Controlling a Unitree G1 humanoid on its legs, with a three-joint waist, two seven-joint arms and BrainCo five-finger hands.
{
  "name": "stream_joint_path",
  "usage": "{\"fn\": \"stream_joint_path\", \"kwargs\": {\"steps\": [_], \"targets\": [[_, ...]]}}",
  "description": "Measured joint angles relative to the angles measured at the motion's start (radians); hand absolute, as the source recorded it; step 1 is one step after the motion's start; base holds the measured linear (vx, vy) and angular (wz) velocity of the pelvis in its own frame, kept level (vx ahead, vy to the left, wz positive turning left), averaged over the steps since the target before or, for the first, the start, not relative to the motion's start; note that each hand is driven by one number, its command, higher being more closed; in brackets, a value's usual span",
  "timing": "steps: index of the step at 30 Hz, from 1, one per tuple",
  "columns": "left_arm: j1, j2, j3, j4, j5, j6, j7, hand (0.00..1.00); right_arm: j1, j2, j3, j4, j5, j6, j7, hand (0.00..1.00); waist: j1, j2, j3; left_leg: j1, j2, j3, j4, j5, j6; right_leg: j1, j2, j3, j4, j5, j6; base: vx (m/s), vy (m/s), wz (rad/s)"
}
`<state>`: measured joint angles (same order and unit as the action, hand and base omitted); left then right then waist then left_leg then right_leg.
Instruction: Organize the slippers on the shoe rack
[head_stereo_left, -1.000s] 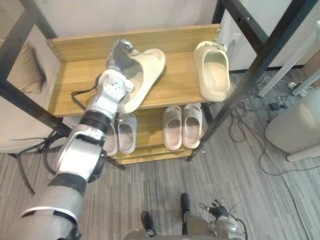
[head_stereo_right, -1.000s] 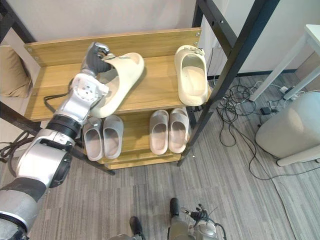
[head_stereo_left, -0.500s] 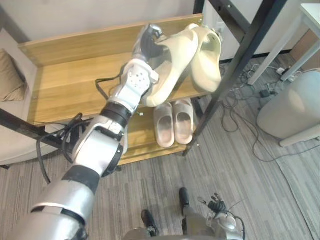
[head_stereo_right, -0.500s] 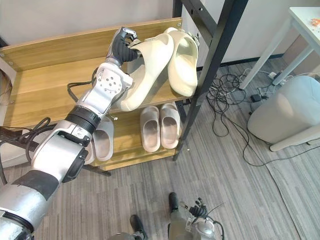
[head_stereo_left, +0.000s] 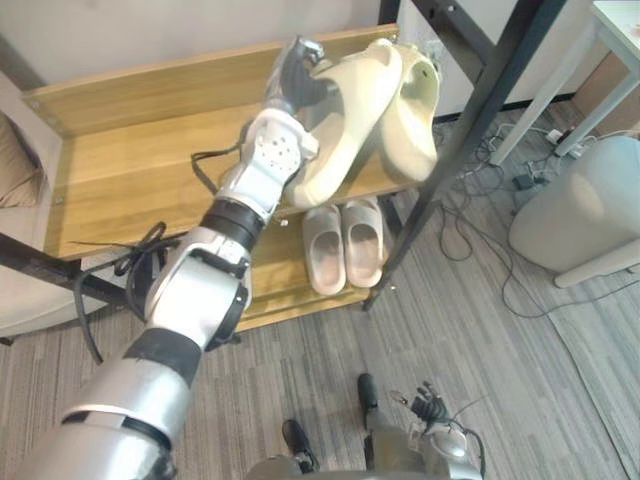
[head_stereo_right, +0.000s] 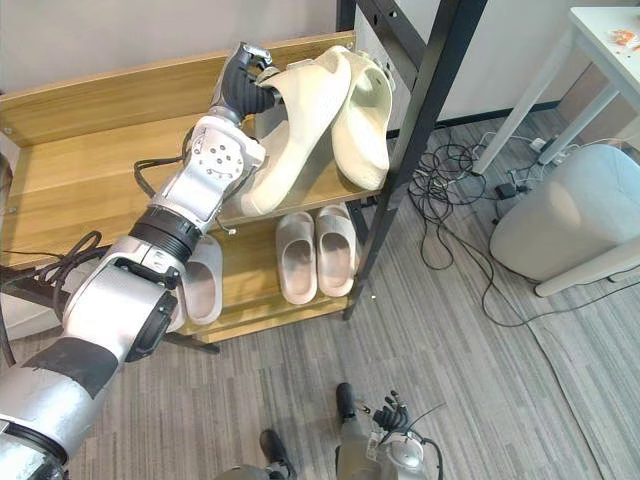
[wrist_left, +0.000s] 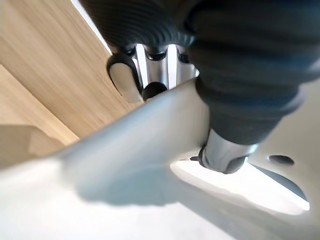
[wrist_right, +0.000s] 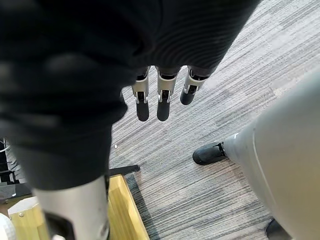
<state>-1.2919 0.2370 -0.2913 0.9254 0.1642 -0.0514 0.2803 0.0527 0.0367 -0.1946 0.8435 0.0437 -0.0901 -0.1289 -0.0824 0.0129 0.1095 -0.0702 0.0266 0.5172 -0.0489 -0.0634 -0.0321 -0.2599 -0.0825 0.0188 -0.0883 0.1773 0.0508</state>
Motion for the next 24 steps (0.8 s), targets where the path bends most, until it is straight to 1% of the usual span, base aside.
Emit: {"fn": "stream_joint_path", "kwargs": {"steps": [2, 5, 9, 12, 17, 23, 24], "targets": [[0.011, 0.000, 0.000, 0.001, 0.012, 0.002, 0.000, 1.00, 0.004, 0.000, 0.004, 0.000, 0.000, 0.000, 0.001, 0.00, 0.001, 0.001, -0.009, 0.000, 0.000, -0.003, 0.000, 0.000, 0.000, 0.001, 0.000, -0.003, 0.000, 0.000, 0.000, 0.01, -0.004, 0.05], [0.021, -0.012, 0.013, 0.034, 0.030, 0.019, -0.001, 1.00, 0.009, 0.001, 0.008, 0.006, 0.006, 0.000, 0.001, 0.00, 0.006, -0.001, -0.026, 0.000, 0.000, -0.011, 0.000, 0.000, 0.001, 0.006, -0.002, -0.011, 0.000, 0.000, 0.000, 0.01, -0.001, 0.07], [0.035, -0.020, 0.030, 0.048, 0.039, 0.024, -0.002, 1.00, 0.009, 0.001, 0.013, 0.010, 0.024, -0.001, 0.003, 0.00, 0.008, -0.001, -0.027, 0.000, 0.000, -0.036, 0.000, 0.004, 0.005, 0.016, -0.006, -0.028, 0.000, 0.000, 0.000, -0.01, -0.003, 0.16], [0.058, -0.019, 0.039, 0.049, 0.052, 0.036, -0.002, 1.00, 0.007, -0.003, 0.015, 0.026, 0.037, -0.001, 0.003, 0.00, 0.018, -0.001, -0.035, -0.003, 0.000, -0.045, -0.002, 0.007, 0.005, 0.015, -0.007, -0.035, 0.000, 0.000, 0.000, -0.01, -0.007, 0.07], [0.069, -0.020, 0.051, 0.049, 0.062, 0.043, 0.000, 1.00, 0.008, -0.008, 0.042, 0.044, 0.039, -0.001, 0.004, 0.00, 0.019, -0.004, -0.058, -0.022, 0.002, -0.059, -0.003, 0.010, 0.005, 0.004, -0.007, -0.045, 0.000, 0.000, 0.000, 0.00, -0.007, 0.09], [0.069, -0.026, 0.070, 0.048, 0.072, 0.052, 0.004, 1.00, 0.007, -0.007, 0.052, 0.044, 0.044, -0.001, 0.005, 0.00, 0.018, -0.007, -0.061, -0.031, 0.004, -0.061, -0.003, 0.014, 0.004, -0.004, -0.007, -0.049, 0.000, 0.000, 0.000, 0.00, -0.004, 0.02], [0.069, -0.027, 0.078, 0.048, 0.072, 0.055, 0.006, 0.00, 0.007, -0.007, 0.057, 0.044, 0.045, -0.001, 0.004, 0.00, 0.018, -0.007, -0.062, -0.032, 0.004, -0.060, -0.003, 0.014, 0.004, -0.006, -0.007, -0.049, 0.000, 0.000, 0.000, 0.00, 0.000, 0.00]]}}
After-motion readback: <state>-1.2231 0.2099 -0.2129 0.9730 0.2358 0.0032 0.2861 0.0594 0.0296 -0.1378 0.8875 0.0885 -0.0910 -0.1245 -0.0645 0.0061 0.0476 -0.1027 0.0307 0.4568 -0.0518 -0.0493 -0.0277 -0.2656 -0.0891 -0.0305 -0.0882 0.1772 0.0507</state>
